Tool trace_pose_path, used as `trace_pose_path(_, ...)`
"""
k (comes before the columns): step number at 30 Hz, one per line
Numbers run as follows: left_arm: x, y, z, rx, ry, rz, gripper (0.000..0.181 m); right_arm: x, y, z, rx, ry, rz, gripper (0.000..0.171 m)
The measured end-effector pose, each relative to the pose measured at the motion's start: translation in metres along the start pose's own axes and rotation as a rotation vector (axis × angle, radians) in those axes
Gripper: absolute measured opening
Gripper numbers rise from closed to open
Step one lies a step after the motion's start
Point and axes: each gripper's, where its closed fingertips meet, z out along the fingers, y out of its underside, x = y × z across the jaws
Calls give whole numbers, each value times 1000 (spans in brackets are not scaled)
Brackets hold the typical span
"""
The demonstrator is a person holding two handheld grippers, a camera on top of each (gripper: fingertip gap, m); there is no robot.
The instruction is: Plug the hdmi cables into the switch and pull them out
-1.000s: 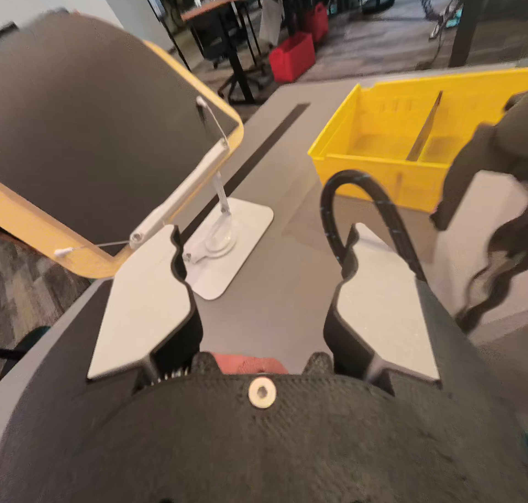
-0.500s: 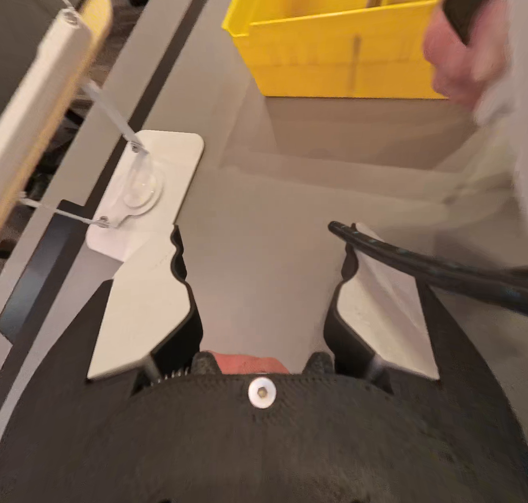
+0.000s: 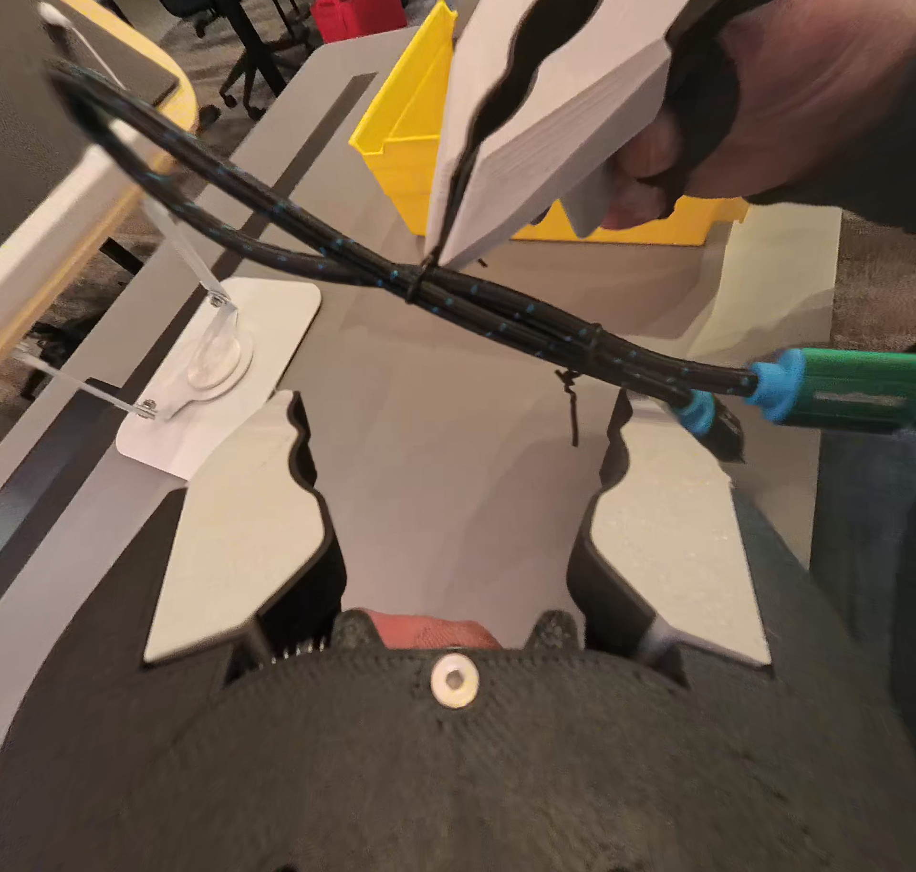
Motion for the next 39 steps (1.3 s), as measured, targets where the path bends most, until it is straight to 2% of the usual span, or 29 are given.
trace_pose_path(7,-8,-32,-20,161,-154,111,116,-1,15,10,-70,-1,33,0)
trace_pose_path(11,-19,-52,-32,254,-218,92,110,-4,21,14,-91,-4,38,0)
trace_pose_path(14,-33,-60,-35,281,-231,-1,98,-8,24,17,-104,-18,26,0)
trace_pose_path(17,-55,-58,-30,248,-250,-92,93,-16,26,23,-128,-30,-14,0)
trace_pose_path(24,-91,-29,-11,129,-297,-161,86,-24,17,22,-90,-67,-49,0)
trace_pose_path(32,-71,8,8,-30,-210,-134,87,-21,15,18,-55,-65,-27,0)
trace_pose_path(39,-49,20,6,-95,-126,-57,93,-13,19,16,-52,-59,30,0)
